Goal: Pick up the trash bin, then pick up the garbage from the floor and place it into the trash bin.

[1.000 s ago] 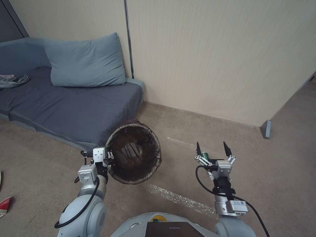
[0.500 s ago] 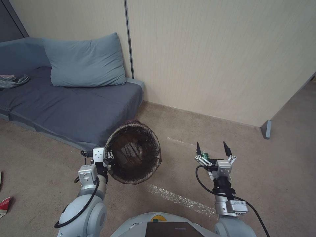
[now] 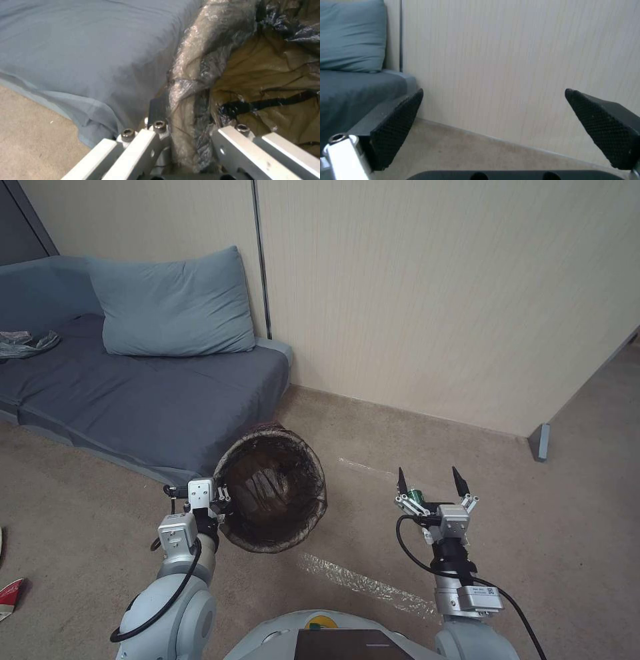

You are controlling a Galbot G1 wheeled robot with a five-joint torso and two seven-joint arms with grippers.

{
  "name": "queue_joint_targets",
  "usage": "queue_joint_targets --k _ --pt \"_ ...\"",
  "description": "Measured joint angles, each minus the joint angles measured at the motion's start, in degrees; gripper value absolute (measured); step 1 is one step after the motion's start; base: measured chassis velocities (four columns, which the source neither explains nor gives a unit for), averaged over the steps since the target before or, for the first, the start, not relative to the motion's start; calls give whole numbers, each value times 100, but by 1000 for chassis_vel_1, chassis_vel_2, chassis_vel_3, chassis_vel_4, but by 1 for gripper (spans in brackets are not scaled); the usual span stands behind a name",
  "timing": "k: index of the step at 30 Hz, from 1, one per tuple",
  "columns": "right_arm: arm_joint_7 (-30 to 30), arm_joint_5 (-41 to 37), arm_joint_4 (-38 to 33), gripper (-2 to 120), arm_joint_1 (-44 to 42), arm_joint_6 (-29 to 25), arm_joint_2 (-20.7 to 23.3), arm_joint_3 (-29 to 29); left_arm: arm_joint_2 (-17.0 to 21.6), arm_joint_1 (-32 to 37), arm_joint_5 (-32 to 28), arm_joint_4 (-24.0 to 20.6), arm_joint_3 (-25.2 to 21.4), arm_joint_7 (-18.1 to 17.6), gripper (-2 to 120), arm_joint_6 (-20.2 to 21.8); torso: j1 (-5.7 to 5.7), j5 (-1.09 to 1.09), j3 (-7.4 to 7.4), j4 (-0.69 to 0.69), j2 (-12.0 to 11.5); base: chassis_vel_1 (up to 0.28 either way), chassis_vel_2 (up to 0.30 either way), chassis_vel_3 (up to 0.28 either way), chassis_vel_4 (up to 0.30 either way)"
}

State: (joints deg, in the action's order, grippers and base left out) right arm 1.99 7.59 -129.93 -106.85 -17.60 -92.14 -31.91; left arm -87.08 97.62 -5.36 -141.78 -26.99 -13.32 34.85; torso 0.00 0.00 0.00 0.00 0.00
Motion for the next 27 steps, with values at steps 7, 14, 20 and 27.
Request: queue_joint_targets --k 7,14,20,27 --pt "0 0 0 100 0 0 0 0 0 0 0 0 0 0 0 0 0 0 0 0 0 0 0 0 0" --pt "0 0 0 100 0 0 0 0 0 0 0 0 0 0 0 0 0 0 0 0 0 0 0 0 0" --pt "0 0 0 100 0 0 0 0 0 0 0 0 0 0 0 0 0 0 0 0 0 0 0 0 0" --pt "0 0 0 100 0 0 0 0 0 0 0 0 0 0 0 0 0 0 0 0 0 0 0 0 0"
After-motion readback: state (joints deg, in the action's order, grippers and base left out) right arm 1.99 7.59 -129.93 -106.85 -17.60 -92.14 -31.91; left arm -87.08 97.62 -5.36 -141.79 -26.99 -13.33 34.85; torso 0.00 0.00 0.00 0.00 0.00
